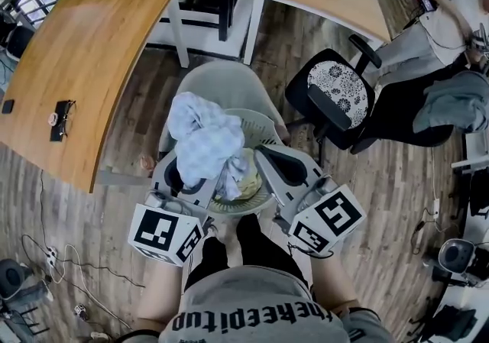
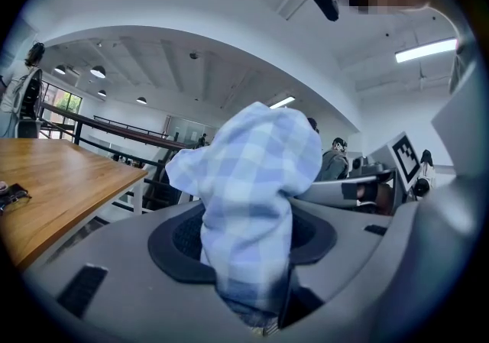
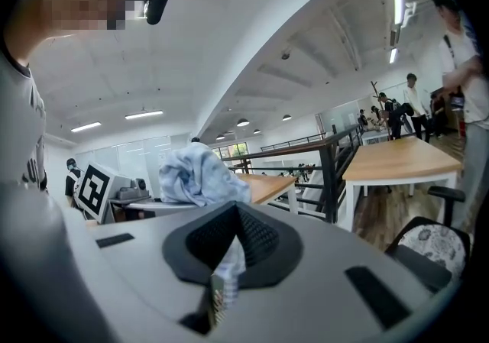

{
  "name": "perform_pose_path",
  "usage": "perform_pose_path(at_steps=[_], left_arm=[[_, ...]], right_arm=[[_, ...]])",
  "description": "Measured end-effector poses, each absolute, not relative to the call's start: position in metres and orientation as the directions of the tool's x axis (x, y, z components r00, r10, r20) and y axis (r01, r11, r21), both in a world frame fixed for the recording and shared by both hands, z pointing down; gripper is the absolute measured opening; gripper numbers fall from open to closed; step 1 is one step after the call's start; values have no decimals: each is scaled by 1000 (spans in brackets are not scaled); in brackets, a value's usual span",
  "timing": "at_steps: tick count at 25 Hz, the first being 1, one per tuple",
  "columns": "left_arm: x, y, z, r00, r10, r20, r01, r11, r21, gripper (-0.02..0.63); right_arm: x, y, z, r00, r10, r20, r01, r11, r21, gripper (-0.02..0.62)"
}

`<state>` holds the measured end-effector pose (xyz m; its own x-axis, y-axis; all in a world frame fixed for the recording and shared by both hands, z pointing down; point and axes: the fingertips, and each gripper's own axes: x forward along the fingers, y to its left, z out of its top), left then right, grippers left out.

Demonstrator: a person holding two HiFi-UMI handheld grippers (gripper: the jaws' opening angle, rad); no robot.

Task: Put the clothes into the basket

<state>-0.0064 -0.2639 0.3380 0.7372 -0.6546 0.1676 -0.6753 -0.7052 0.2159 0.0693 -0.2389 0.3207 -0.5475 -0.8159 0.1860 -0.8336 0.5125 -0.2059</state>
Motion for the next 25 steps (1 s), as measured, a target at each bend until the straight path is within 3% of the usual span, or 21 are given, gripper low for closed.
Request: perform_pose_path(at_steps=[25], left_arm=[[0, -280, 397, 604, -739, 299, -797, -557, 233, 225]], right_arm=[[76, -282, 359, -696, -680, 230, -717, 641, -274, 9]])
